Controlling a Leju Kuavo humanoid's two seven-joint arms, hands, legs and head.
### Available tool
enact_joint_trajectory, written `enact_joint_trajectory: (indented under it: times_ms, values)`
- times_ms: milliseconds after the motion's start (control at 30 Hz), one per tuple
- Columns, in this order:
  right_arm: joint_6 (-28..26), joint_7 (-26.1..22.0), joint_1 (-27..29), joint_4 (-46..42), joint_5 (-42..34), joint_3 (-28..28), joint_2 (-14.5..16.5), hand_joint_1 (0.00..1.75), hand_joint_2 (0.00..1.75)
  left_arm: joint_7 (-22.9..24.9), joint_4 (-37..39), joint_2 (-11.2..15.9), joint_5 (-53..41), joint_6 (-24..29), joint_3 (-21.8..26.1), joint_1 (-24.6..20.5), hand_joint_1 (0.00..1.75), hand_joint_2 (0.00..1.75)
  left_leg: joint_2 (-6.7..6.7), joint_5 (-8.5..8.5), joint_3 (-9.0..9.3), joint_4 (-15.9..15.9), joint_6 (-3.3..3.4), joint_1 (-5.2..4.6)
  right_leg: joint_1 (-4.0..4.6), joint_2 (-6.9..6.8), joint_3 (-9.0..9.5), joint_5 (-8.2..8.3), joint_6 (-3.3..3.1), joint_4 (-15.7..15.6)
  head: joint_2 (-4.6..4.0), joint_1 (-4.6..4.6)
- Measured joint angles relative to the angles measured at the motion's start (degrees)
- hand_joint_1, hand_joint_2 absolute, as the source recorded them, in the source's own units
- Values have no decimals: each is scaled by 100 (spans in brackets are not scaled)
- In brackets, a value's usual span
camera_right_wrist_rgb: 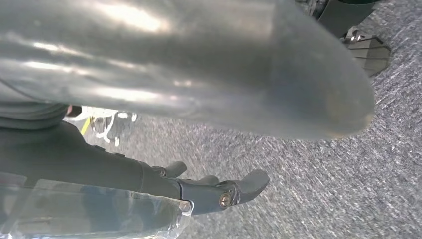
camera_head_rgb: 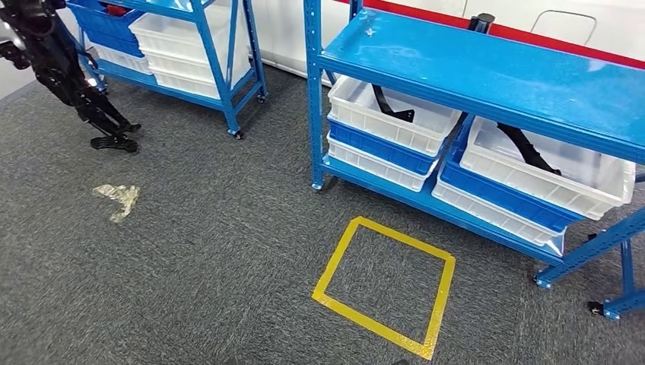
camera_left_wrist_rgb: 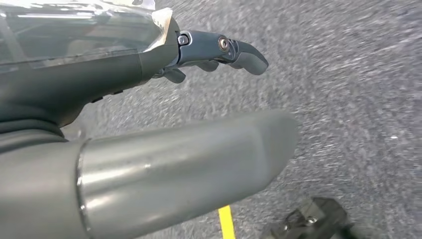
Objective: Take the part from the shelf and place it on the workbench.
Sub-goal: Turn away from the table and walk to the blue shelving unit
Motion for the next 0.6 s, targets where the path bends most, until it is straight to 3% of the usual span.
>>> enact_joint_trajectory:
  times_ms: [67, 133, 167, 233, 300, 367, 400, 433, 500, 567, 600]
  values:
    - [0, -1, -9, -1, -1, -1, 3, 0, 0, 0, 0, -1, 1, -2, 3, 0, 0, 0, -204, 71, 146, -341, 25, 3, 10, 115, -40, 17, 75, -2, 1, 5]
    - [0, -2, 1, -1, -1, -3, -1, 0, 0, 1, -1, -8, 1, -2, 9, -5, 0, 0, -109, 91, 161, -378, 101, -25, -4, 220, -93, 50, 178, -33, 1, 7]
    - [0, -2, 9, 0, -1, -4, -4, 0, 0, 1, -1, -12, 1, -2, 13, -11, 0, 0, -40, 114, 184, -409, 151, -29, -5, 170, -125, 43, 211, -10, 1, 7]
    - [0, 0, 5, -1, 0, -14, -3, 0, 0, -1, -1, -18, 1, -14, 18, -18, 0, 0, 123, 157, 230, -469, 236, -23, 16, -113, -317, -120, 209, 321, 1, 36]
    - [0, 2, -14, -1, 0, -29, 4, 0, 0, 0, 0, -18, -1, -30, 21, -16, 0, 0, 303, 158, 228, -478, 270, -46, 23, -376, -704, -437, 171, 1094, 1, 62]
    - [0, 2, -4, -1, 0, -42, 4, 0, 0, 1, 0, -16, -3, -38, 24, -15, 0, 0, 471, 148, 223, -475, 277, -57, 16, -445, -967, -590, 200, 1633, 1, 63]
    - [0, 2, 8, -1, 0, -47, 2, 0, 0, 1, 0, -16, -4, -41, 25, -17, 0, 0, 540, 140, 227, -474, 275, -56, 12, -469, -923, -533, 240, 1562, 1, 66]
    - [0, 2, 16, -1, 0, -53, -3, 0, 0, 1, 0, -20, -4, -44, 26, -20, 0, 0, 606, 131, 236, -473, 265, -54, 7, -512, -768, -414, 286, 1276, 1, 67]
    - [0, 2, 9, -3, 4, -68, -7, 0, 0, 1, 0, -25, -4, -50, 28, -33, 0, 0, 724, 93, 268, -467, 218, -77, 21, -771, -292, -134, 328, 439, 1, 74]
    - [0, 1, -7, -7, 13, -80, -2, 0, 0, 1, 0, -23, -4, -57, 29, -52, 0, 0, 826, 46, 313, -464, 153, -119, 54, -960, -38, 2, 268, 2, 1, 62]
    - [0, 0, -11, -7, 18, -83, 2, 0, 0, 1, 0, -21, -4, -62, 31, -64, 0, 0, 879, 28, 336, -470, 123, -133, 72, -951, -31, 14, 226, -18, 1, 53]
